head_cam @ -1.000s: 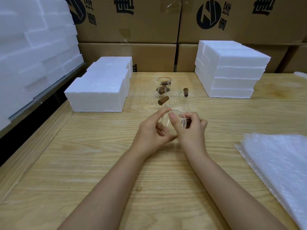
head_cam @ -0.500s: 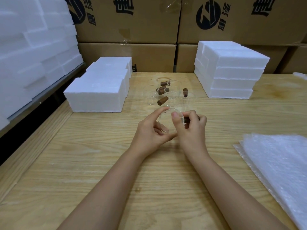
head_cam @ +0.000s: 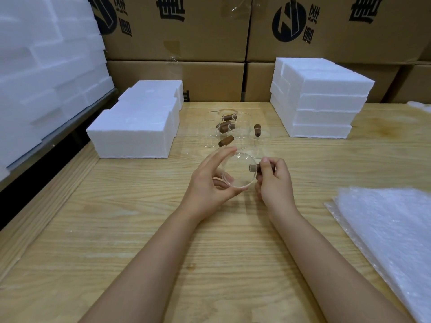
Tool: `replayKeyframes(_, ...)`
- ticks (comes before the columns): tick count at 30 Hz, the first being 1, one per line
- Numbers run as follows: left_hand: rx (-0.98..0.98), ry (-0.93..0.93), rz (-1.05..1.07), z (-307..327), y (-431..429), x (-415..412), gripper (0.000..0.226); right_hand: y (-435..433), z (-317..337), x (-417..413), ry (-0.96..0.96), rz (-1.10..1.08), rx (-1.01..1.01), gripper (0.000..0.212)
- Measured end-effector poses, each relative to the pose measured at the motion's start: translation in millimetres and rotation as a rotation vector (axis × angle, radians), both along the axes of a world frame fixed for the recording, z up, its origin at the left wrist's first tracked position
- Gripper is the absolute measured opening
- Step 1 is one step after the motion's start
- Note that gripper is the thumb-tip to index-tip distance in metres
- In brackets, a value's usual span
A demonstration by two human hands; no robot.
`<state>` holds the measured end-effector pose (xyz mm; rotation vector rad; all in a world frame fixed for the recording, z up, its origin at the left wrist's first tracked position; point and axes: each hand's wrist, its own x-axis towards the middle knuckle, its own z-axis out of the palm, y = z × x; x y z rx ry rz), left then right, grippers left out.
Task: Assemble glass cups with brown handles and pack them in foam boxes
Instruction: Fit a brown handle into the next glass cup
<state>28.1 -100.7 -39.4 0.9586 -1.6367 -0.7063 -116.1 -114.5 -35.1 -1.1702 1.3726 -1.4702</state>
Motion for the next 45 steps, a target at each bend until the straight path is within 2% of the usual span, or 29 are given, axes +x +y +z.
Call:
replayKeyframes(4, 0.099, 0.009, -0.029, 0, 1, 0, 0.093, 1, 3, 4, -0.195, 0.006, 0.005, 0.015)
replayKeyframes(7, 0.284, 0.127, -0.098, 1, -1, 4, 0.107, 3, 4, 6, -0.218, -0.03, -0.044, 0.015)
replayKeyframes(9, 0.472, 0.367, -0.21, 4, -2, 8, 0.1, 4, 6, 6, -0.216, -0.047, -0.097, 0.015)
replayKeyframes(11, 0.685, 0.684, -0.389, 9, -3, 12, 0.09, 5, 7, 5, -0.212, -0.044, -0.156, 0.015)
replayKeyframes(13, 0.791, 0.845, -0.497, 13, -3, 14, 0.095, 6, 8, 5, -0.192, -0.021, -0.228, 0.015)
replayKeyframes(15, 0.81, 0.843, -0.496, 15, -2, 12, 0.104, 7, 7, 6, -0.167, 0.006, -0.276, 0.017)
replayKeyframes(18, 0.766, 0.769, -0.419, 12, -3, 9, 0.079, 9, 6, 8, -0.161, 0.029, -0.289, 0.018)
replayKeyframes(20, 0.738, 0.743, -0.393, 10, -3, 8, 0.074, 9, 6, 9, -0.162, 0.033, -0.293, 0.018)
replayKeyframes(24, 0.705, 0.742, -0.426, 12, -2, 10, 0.106, 10, 7, 9, -0.142, 0.042, -0.333, 0.019)
replayKeyframes(31, 0.668, 0.771, -0.48, 15, -1, 13, 0.103, 17, 7, 16, -0.118, 0.03, -0.367, 0.021)
replayKeyframes(33, 0.653, 0.774, -0.486, 13, -2, 13, 0.085, 22, 5, 23, -0.177, 0.001, -0.324, 0.04)
replayKeyframes(35, 0.64, 0.773, -0.453, 10, -4, 14, 0.058, 29, 2, 34, -0.167, -0.031, -0.263, 0.074)
replayKeyframes(36, 0.632, 0.775, -0.436, 9, -5, 14, 0.052, 32, 1, 39, -0.139, -0.034, -0.24, 0.087)
replayKeyframes(38, 0.623, 0.792, -0.418, 8, -7, 15, 0.055, 34, -2, 46, -0.122, -0.021, -0.218, 0.097)
replayKeyframes(42, 0.588, 0.737, -0.396, 7, -8, 14, 0.054, 33, 2, 44, -0.224, -0.013, -0.186, 0.08)
replayKeyframes(45, 0.565, 0.69, -0.408, 6, -9, 15, 0.073, 36, 6, 44, -0.3, 0.006, -0.224, 0.064)
